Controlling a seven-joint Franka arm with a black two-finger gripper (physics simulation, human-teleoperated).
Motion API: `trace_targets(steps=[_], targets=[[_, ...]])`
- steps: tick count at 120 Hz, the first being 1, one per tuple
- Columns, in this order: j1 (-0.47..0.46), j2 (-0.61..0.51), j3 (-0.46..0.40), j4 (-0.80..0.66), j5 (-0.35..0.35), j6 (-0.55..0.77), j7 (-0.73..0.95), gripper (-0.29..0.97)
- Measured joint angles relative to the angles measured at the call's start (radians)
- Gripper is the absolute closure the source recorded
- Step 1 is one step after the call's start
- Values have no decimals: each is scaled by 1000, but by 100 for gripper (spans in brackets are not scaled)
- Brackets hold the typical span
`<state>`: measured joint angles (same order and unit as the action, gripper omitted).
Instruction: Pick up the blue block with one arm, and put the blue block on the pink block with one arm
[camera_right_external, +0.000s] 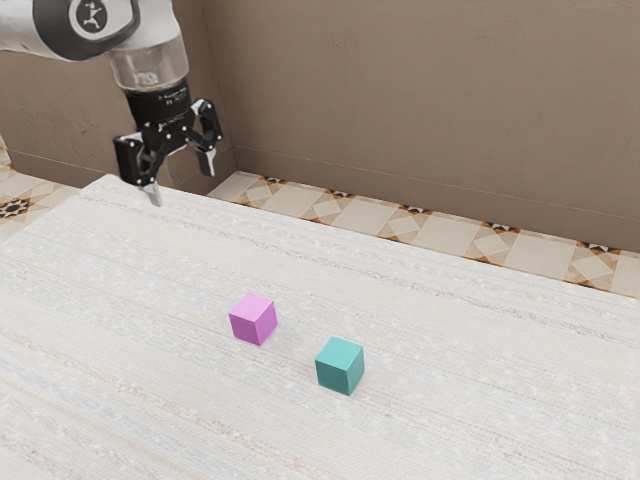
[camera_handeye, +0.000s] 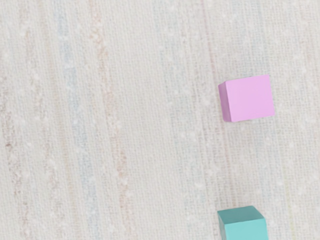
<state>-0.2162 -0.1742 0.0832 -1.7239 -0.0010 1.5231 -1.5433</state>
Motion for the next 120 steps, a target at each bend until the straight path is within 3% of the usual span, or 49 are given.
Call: trace_targets(steps=[16,40,70,87,120], targets=[[-7,22,-1,-16,-6,53,-6,0],[-56,93,-7,-119,-103,160,3,0],[-150,233,-19,-173,-1,308,438,0],[-103,265,-34,-284,-9,460,669,0],[-84,367,-81,-299,-39,681,1006,0]])
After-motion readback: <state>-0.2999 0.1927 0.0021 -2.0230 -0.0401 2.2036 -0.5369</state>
